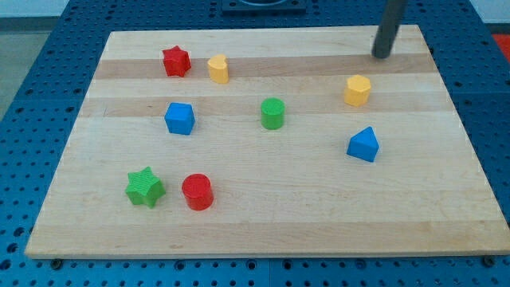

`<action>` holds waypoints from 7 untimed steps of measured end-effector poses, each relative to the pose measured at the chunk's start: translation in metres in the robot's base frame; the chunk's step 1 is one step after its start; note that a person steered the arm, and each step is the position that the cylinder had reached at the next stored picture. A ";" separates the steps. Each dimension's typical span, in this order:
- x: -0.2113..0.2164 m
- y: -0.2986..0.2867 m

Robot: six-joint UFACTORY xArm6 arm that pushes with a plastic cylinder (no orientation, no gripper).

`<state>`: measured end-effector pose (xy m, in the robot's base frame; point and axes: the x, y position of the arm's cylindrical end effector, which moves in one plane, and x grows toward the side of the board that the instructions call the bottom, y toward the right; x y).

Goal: Move the yellow heart closer to the red star

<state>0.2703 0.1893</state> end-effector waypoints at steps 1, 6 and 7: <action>0.001 -0.042; 0.055 -0.267; 0.055 -0.275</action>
<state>0.3248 -0.0856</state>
